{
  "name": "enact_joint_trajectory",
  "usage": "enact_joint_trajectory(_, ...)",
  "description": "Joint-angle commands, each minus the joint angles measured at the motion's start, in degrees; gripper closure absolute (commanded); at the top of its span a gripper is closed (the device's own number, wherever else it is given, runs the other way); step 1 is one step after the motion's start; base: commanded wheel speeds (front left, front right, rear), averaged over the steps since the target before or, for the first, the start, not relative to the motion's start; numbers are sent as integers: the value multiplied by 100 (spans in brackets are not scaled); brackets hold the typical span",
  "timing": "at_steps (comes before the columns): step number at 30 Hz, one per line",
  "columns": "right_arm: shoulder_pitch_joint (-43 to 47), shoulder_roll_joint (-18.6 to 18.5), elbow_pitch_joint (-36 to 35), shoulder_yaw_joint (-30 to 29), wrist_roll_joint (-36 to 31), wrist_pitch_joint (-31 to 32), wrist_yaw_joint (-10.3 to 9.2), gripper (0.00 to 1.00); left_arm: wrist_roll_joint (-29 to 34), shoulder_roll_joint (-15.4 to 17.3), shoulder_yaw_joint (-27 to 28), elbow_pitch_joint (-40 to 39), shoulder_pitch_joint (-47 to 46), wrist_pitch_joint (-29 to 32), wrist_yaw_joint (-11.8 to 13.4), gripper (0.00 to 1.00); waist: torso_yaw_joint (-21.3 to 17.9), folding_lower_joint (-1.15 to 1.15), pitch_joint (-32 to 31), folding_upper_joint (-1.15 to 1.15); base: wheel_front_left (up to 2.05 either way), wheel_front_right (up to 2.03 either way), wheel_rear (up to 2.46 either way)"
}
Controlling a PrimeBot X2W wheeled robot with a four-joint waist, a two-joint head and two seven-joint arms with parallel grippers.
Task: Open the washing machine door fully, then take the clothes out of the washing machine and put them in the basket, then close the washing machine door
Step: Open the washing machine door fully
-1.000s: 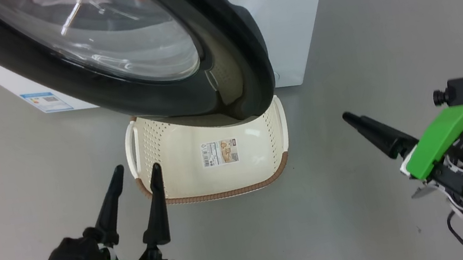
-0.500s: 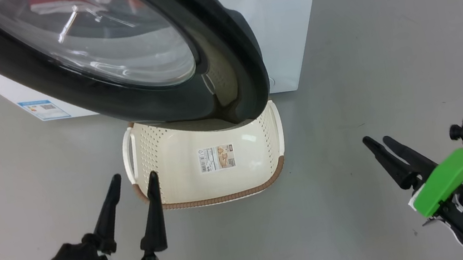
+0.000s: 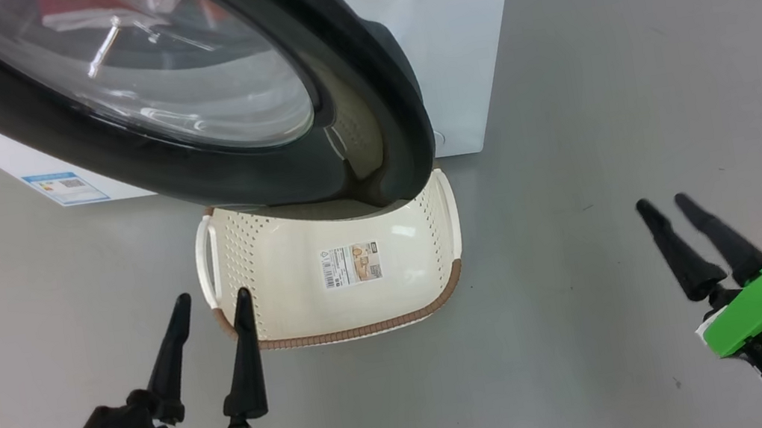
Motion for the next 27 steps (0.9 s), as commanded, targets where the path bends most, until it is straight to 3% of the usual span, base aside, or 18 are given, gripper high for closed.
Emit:
enact_joint_trajectory(1,196,-14,-155,-66,-240,-74,43,0,62,64,203,-105,85,-45,-59,0,-6,0,5,0,0,0,0)
enact_joint_trajectory(17,1066,977,-821,-2069,-3333,-76,43,0,96,64,209,-78,17,-45,-79,0,-4,0,35,0,0,0,0)
enact_joint_trajectory(27,1438,1497,-1325,-2887,-4480,-76,43,0,90,64,212,-152,25,-45,-62,0,42,0,24,0,0,0,0)
